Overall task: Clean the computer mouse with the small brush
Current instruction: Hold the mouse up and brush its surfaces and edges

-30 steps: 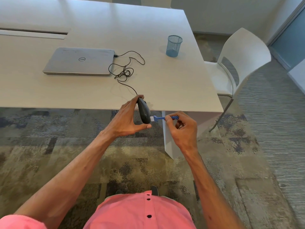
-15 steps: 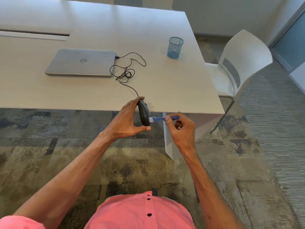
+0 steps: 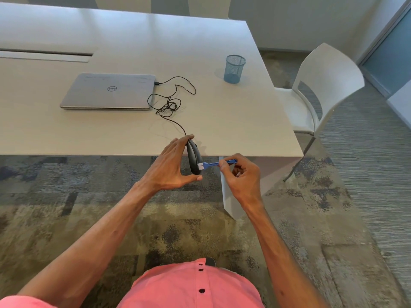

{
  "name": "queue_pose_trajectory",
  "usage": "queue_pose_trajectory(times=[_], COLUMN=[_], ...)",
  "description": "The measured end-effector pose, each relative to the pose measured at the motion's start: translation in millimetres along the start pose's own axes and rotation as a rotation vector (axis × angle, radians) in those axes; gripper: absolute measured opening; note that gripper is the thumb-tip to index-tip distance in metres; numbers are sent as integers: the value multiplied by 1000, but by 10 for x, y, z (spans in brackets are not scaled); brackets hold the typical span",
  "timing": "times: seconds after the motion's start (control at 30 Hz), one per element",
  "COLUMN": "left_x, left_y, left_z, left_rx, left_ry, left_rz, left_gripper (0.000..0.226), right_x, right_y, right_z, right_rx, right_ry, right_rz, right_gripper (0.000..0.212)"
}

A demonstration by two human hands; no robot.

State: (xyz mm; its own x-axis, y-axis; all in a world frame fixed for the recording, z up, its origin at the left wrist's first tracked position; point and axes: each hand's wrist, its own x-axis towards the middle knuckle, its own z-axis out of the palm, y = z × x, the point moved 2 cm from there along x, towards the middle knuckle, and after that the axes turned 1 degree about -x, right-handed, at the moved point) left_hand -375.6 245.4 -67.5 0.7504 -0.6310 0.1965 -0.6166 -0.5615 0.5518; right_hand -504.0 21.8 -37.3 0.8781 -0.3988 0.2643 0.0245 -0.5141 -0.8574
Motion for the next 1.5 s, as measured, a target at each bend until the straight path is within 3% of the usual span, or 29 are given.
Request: queue_pose_trajectory(times=[0.2,0.47,0.73,0.93,1.07,1.33,1.5], left_x=[23,26,50,49,70,89,102], left_y=[56,-18,-14,-19,-29,39,95], left_z=[29,117,109,92,61,28,2], left_rx=[-33,-116,-129,-122,-130,-140,-160], left_ry=[0,-47,-27,-13,-7,-10,11], left_rz=[1,-68,-60,-67,-83,-73,-50], left_gripper=[135,137,133,133,128,135,132], right_x=[1,62,145,140,95,134,107], right_y=[-34,-51,-168,-251,-260,-365,-336], right_z=[88,-44,121,115,111,19,58], right_rx=[-114,-230,-49,-228,-318,-270,-388], right_ry=[-68,87,63,37,-17,108,32], right_rz=[-49,-16,-53,-111,-149,-185,-272], right_gripper=[8,14,27,18,27,25,21])
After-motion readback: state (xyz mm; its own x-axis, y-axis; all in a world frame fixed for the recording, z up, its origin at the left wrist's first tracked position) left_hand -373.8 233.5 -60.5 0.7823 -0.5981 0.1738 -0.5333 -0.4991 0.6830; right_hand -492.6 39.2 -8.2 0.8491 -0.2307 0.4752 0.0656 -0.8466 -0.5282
